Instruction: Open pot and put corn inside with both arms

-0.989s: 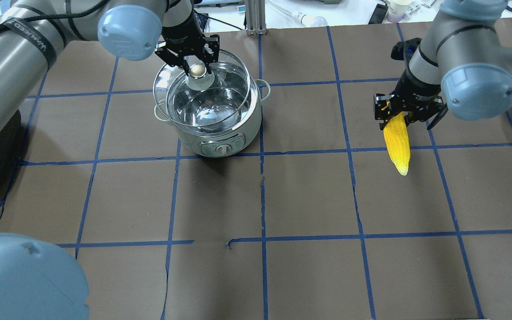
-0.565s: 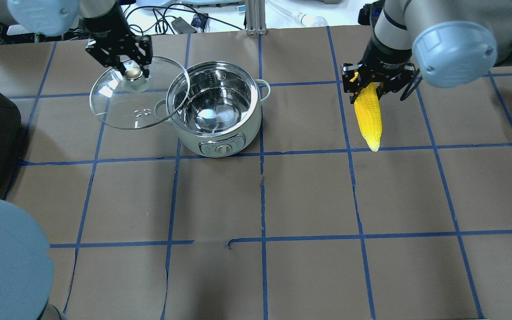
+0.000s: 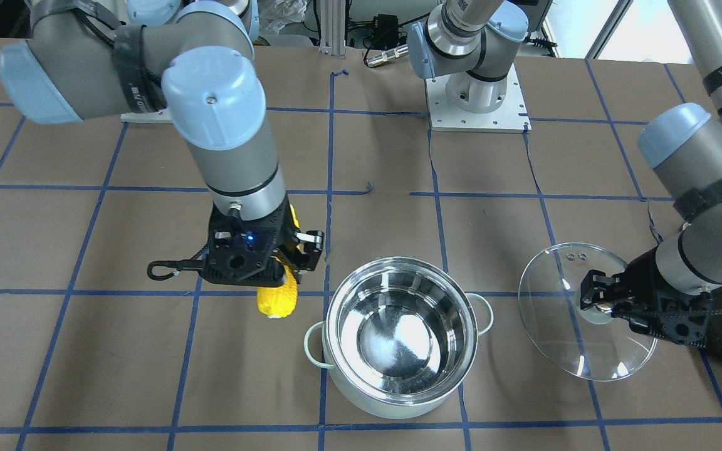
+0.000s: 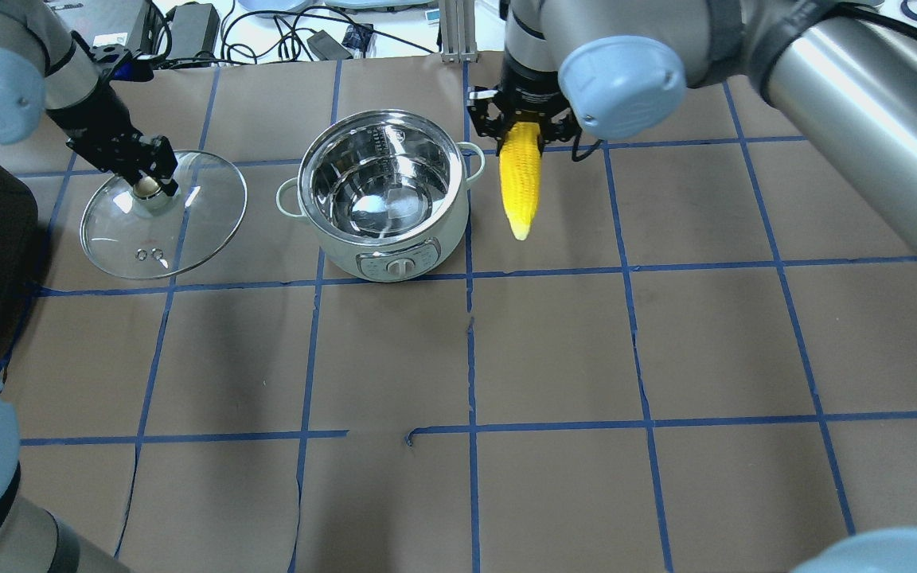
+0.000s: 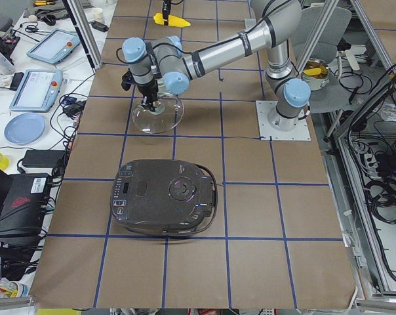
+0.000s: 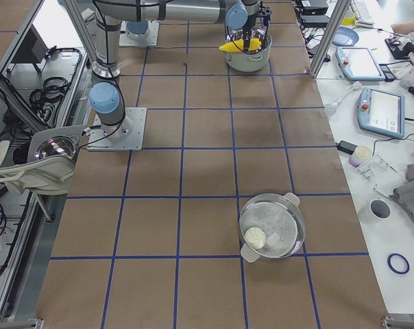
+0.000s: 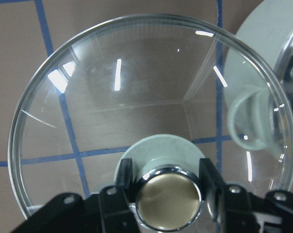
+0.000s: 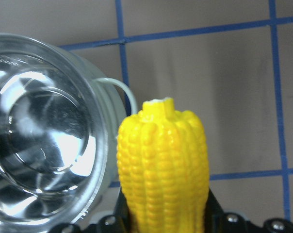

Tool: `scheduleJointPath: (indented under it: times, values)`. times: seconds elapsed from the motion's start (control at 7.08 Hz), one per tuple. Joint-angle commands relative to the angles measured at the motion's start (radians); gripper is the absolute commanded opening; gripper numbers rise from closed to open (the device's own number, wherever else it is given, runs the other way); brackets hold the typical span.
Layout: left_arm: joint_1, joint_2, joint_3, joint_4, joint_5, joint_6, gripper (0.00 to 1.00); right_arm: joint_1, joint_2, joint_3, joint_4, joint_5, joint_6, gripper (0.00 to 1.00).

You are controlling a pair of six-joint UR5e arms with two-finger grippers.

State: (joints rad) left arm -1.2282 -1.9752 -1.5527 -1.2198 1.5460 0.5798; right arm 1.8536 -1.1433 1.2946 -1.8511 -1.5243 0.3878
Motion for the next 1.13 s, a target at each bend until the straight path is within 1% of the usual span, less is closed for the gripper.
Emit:
scheduleJointPath:
  times: [0.0, 0.14, 0.28, 0.42, 0.57, 0.71, 0.85, 0.99]
  values:
    - [0.052, 0.036, -0.227, 0.242, -0.003, 0.06, 0.0, 0.097, 0.188, -0.26, 0.032, -0.011, 0.123, 0.54]
    - [0.053, 0.045, -0.303, 0.314, -0.003, 0.058, 0.0, 0.145, 0.239, -0.32, 0.03, -0.042, 0.138, 0.54]
    - [0.041, 0.053, -0.346, 0.389, 0.006, 0.051, 0.0, 0.157, 0.27, -0.351, 0.03, -0.028, 0.219, 0.54]
    - [0.044, 0.056, -0.357, 0.398, -0.004, 0.046, 0.0, 0.162, 0.275, -0.353, 0.03, -0.014, 0.249, 0.54]
    - [0.047, 0.055, -0.356, 0.399, -0.006, 0.06, 0.99, 0.173, 0.286, -0.353, 0.029, 0.018, 0.29, 0.57]
    - [0.047, 0.055, -0.346, 0.399, -0.006, 0.063, 1.0, 0.176, 0.296, -0.35, 0.024, 0.019, 0.277, 0.59]
    - [0.044, 0.05, -0.311, 0.385, 0.0, 0.06, 1.0, 0.176, 0.31, -0.35, 0.017, 0.018, 0.275, 0.69]
    - [0.041, 0.048, -0.247, 0.285, 0.002, 0.057, 1.0, 0.176, 0.312, -0.35, 0.016, 0.018, 0.275, 0.81]
